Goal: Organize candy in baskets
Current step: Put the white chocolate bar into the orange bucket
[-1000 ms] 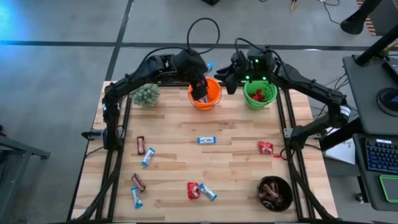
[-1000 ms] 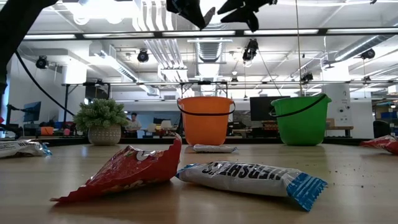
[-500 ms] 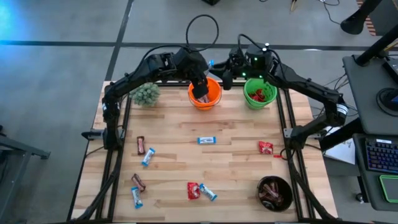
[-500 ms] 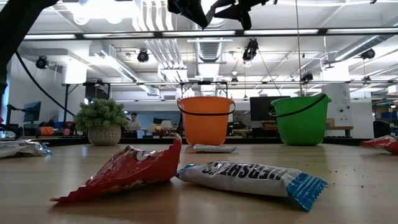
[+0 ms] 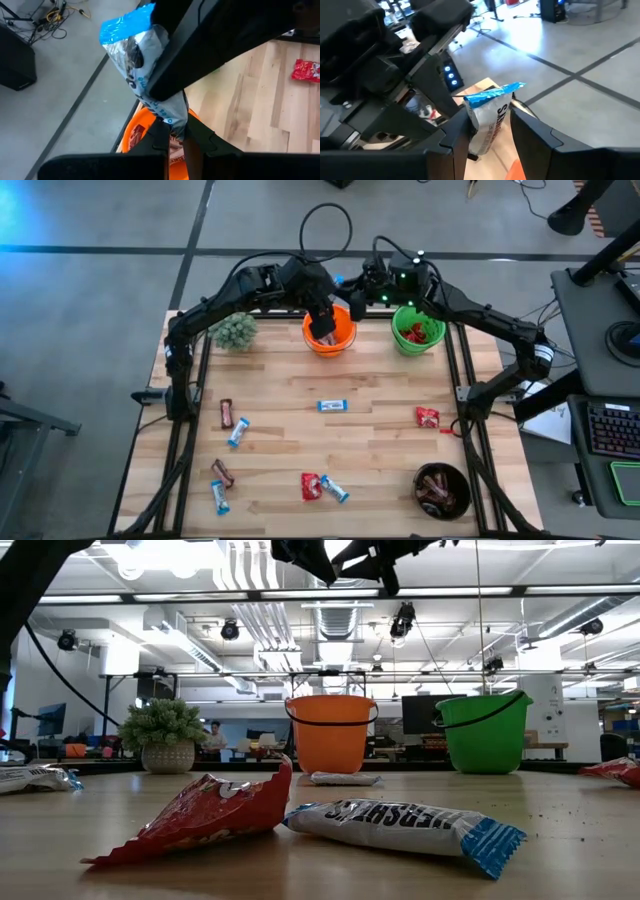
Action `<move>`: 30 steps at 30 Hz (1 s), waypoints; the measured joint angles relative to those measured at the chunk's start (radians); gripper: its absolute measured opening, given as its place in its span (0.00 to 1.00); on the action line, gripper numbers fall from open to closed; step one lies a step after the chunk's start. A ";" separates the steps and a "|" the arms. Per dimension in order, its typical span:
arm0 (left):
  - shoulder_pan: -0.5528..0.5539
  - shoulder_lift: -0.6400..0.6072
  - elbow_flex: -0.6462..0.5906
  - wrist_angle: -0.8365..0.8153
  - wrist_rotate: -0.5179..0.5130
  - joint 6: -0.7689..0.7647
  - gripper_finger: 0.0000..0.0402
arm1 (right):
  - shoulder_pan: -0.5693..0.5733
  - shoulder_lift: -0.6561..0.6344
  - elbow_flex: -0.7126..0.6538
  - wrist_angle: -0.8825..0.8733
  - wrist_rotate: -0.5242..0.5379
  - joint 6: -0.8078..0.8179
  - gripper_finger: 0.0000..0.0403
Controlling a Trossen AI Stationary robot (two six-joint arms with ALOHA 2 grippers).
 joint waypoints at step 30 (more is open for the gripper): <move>0.008 0.002 0.000 0.003 0.000 0.026 0.11 | -0.001 0.022 0.032 -0.031 -0.011 -0.091 0.02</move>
